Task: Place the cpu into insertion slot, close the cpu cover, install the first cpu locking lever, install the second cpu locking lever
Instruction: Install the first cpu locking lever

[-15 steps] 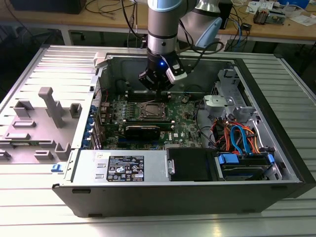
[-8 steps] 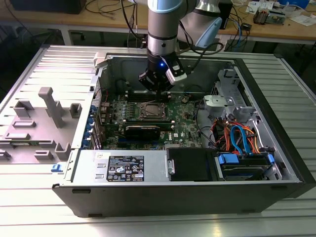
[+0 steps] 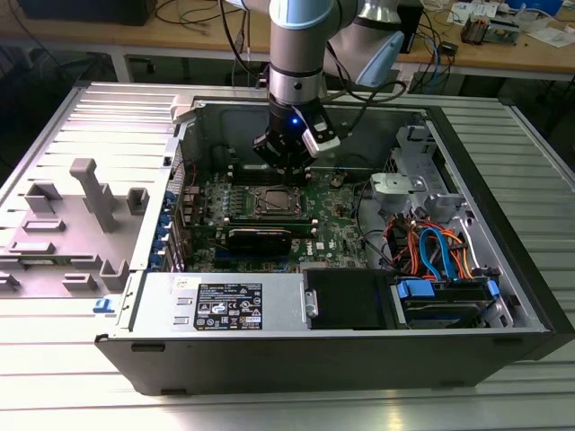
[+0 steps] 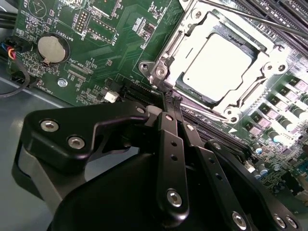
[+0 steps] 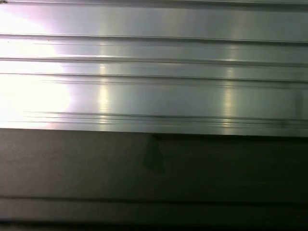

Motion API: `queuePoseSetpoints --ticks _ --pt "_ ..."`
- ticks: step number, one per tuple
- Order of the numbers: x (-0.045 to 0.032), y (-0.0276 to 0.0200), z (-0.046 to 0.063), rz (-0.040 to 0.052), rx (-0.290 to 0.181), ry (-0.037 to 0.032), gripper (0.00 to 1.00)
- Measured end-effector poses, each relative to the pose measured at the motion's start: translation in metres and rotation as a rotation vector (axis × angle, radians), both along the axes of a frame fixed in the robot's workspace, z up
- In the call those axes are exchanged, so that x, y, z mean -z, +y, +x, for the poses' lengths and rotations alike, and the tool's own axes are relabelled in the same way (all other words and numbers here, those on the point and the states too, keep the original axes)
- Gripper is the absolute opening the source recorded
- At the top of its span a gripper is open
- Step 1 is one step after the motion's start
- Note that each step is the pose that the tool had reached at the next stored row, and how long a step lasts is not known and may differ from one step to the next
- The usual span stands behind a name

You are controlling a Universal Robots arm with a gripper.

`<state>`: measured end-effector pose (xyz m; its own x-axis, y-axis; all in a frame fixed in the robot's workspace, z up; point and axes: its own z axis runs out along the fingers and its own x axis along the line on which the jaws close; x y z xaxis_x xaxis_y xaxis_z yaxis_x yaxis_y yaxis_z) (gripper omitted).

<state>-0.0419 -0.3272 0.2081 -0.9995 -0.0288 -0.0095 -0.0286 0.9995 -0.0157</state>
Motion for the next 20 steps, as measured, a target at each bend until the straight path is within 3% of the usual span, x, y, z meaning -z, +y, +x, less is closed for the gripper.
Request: queuePoseSetpoints --ticks 8,20 --pt "0.0017 0.0000 0.0008 -0.0064 0.002 0.0000 0.11" --pt "0.0012 -0.0011 0.0008 -0.0068 0.003 0.0001 0.11"
